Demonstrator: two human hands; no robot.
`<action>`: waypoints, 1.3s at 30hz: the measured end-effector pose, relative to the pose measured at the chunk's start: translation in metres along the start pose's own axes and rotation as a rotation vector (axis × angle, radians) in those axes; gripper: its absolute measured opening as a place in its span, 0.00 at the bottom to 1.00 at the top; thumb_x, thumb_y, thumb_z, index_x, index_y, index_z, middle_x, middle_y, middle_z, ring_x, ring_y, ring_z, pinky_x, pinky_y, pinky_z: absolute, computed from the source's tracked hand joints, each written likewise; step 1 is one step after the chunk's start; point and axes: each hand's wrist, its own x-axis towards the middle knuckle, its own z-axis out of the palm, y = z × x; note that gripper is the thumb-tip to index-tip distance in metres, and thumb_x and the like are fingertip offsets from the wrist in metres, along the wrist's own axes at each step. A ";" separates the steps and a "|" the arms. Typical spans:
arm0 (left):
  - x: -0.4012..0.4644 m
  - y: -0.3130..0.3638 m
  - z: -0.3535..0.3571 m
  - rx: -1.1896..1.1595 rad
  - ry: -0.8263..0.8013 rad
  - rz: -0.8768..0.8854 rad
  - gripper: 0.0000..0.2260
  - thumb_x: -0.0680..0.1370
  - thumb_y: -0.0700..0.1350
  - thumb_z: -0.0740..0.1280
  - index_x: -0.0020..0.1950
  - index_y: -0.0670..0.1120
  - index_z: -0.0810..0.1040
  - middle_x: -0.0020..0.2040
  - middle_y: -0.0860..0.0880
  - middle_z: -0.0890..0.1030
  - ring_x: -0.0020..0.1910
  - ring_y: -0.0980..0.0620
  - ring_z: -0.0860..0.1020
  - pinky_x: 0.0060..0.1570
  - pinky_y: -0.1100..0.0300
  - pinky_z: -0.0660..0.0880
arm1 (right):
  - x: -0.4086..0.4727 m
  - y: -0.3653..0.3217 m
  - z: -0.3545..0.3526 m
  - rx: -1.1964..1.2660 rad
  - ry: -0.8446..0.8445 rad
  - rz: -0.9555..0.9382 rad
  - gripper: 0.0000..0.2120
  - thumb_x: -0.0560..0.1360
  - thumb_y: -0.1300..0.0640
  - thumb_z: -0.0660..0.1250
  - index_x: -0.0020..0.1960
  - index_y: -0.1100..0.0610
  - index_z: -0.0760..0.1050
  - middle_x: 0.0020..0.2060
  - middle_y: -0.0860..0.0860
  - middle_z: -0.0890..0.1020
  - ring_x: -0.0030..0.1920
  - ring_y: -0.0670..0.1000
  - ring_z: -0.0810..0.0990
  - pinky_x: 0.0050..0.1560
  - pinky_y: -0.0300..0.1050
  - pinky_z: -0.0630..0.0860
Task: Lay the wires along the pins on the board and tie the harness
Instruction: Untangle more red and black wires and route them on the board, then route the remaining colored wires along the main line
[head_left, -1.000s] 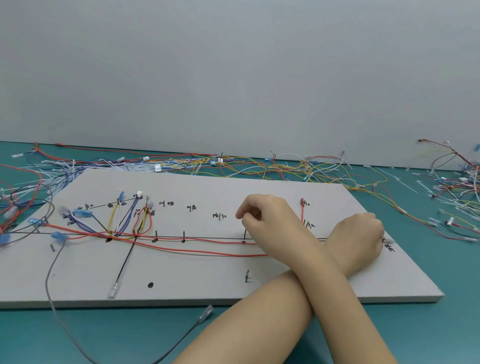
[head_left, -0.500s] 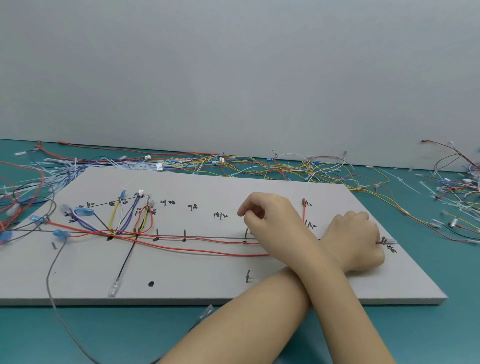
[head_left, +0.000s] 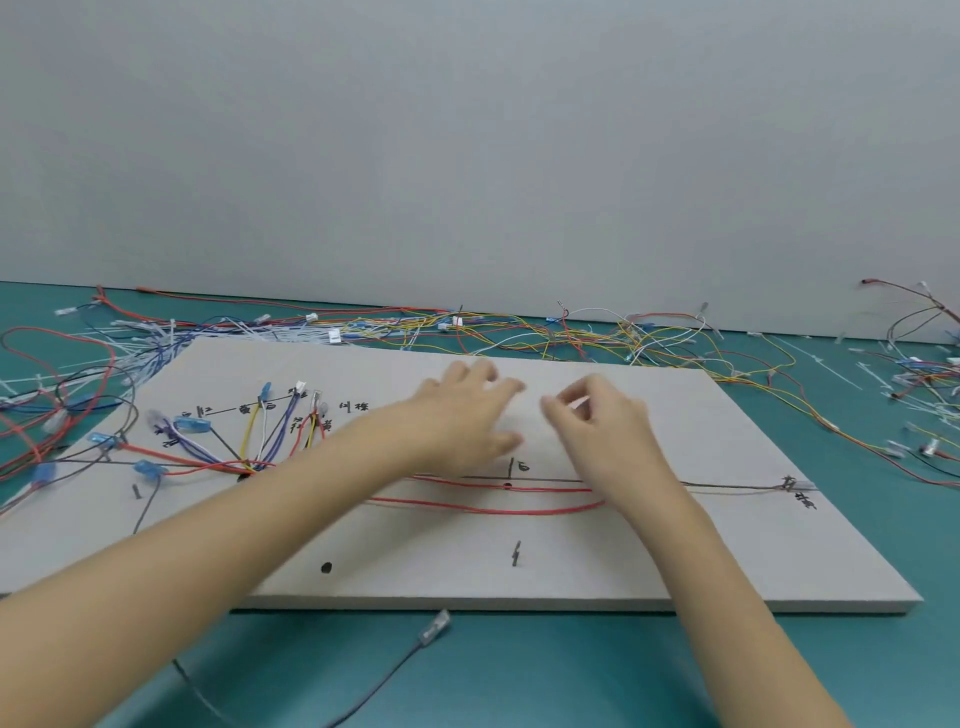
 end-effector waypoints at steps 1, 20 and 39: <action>-0.006 -0.012 -0.002 -0.019 0.002 -0.047 0.25 0.80 0.59 0.57 0.76 0.55 0.56 0.73 0.48 0.58 0.72 0.46 0.56 0.67 0.46 0.61 | -0.003 0.001 0.009 -0.090 -0.077 0.005 0.12 0.76 0.44 0.63 0.46 0.53 0.74 0.39 0.50 0.78 0.55 0.54 0.69 0.53 0.51 0.71; -0.071 -0.162 0.027 -0.138 0.153 -0.532 0.28 0.75 0.71 0.49 0.68 0.58 0.68 0.71 0.52 0.67 0.69 0.46 0.64 0.64 0.44 0.61 | 0.004 -0.003 0.025 -0.294 -0.360 -0.104 0.14 0.70 0.54 0.63 0.30 0.61 0.69 0.26 0.53 0.70 0.30 0.53 0.66 0.32 0.44 0.63; -0.063 -0.096 0.018 -0.459 0.192 -0.254 0.29 0.75 0.68 0.56 0.71 0.54 0.68 0.68 0.52 0.72 0.64 0.52 0.73 0.65 0.52 0.68 | 0.009 0.056 -0.058 -0.275 -0.395 0.196 0.21 0.72 0.57 0.65 0.20 0.55 0.74 0.19 0.47 0.75 0.21 0.44 0.68 0.26 0.35 0.66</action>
